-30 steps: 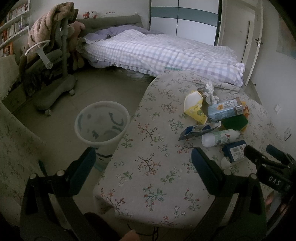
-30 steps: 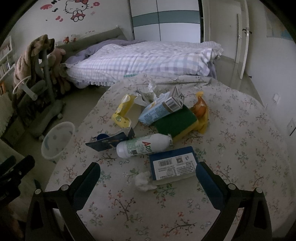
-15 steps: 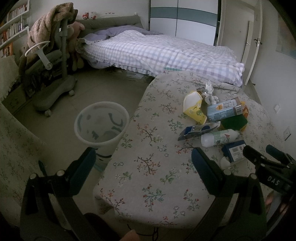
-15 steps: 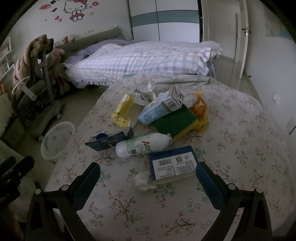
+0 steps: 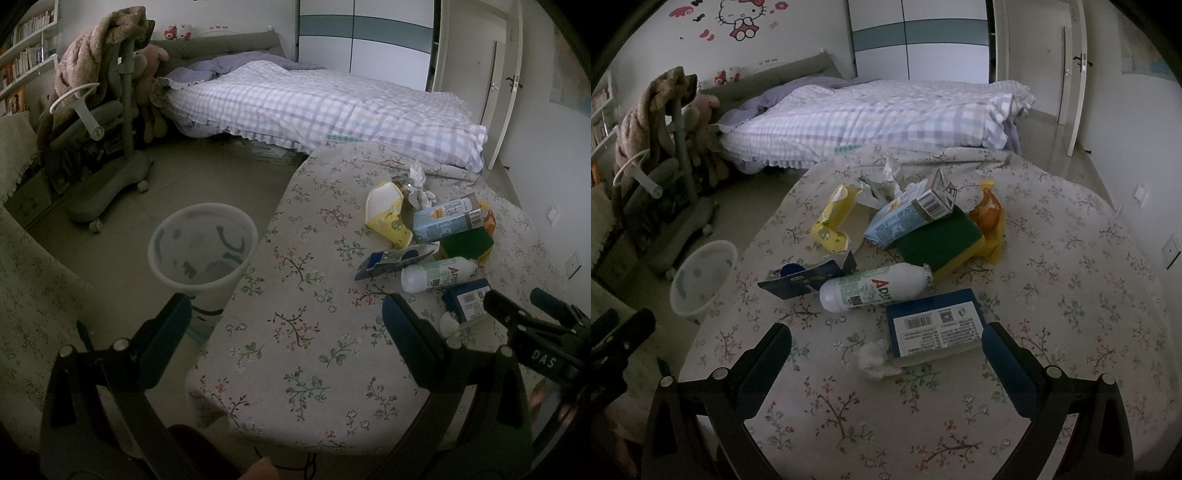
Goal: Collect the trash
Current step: 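Grasp the small white box with the right tool while the left grasps a thin packet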
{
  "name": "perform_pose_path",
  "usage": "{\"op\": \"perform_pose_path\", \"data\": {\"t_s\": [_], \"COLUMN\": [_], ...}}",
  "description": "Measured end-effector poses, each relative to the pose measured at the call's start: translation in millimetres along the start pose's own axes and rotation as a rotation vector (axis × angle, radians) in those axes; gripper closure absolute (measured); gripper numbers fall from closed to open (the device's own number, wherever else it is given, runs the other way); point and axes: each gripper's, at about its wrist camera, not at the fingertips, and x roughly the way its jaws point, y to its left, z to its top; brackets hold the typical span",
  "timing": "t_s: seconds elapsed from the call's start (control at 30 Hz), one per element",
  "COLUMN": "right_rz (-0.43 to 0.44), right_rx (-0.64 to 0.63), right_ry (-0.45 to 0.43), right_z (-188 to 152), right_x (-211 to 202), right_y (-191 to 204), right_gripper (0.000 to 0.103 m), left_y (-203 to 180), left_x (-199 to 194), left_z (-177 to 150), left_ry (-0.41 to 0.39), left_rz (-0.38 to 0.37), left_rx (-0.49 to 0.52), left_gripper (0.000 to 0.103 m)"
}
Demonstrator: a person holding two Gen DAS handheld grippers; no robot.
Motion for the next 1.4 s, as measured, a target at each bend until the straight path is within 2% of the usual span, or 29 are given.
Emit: {"op": "perform_pose_path", "data": {"t_s": [0.5, 0.63, 0.73, 0.87, 1.03, 1.17, 1.27, 1.33, 1.4], "right_rz": [-0.010, 0.000, -0.015, -0.035, -0.059, -0.038, -0.026, 0.002, 0.051], "right_rx": [0.010, 0.008, -0.006, -0.019, -0.015, 0.025, 0.061, 0.081, 0.108], "right_ry": [0.023, 0.049, 0.054, 0.089, 0.170, 0.215, 0.259, 0.263, 0.242], "right_z": [15.6, 31.6, 51.0, 75.6, 91.0, 81.8, 80.1, 85.5, 93.2], "right_x": [-1.5, -2.2, -2.3, 7.2, 35.2, 57.0, 72.8, 79.6, 81.6], "right_y": [-3.8, -7.1, -13.8, -28.7, -56.6, -80.0, -94.9, -103.1, -107.4], "right_gripper": [0.000, 0.000, 0.000, 0.000, 0.000, 0.001, 0.009, 0.015, 0.016], "left_y": [-5.2, -7.3, -10.3, -27.6, -57.1, -68.5, -76.9, -83.5, -90.6], "left_x": [-0.2, 10.6, 26.3, 45.4, 78.0, 105.8, 123.3, 129.5, 133.3], "left_z": [11.7, 18.9, 29.3, 40.5, 43.1, 45.0, 47.2, 48.4, 49.1], "left_ry": [0.000, 0.057, 0.138, 0.229, 0.320, 0.336, 0.357, 0.354, 0.355], "left_rz": [-0.038, -0.074, -0.150, -0.225, -0.249, -0.308, -0.349, -0.361, -0.382], "left_rx": [0.024, 0.050, 0.070, 0.155, 0.263, 0.290, 0.307, 0.325, 0.335], "left_gripper": [0.001, 0.001, 0.001, 0.001, 0.001, 0.001, 0.005, 0.011, 0.016]}}
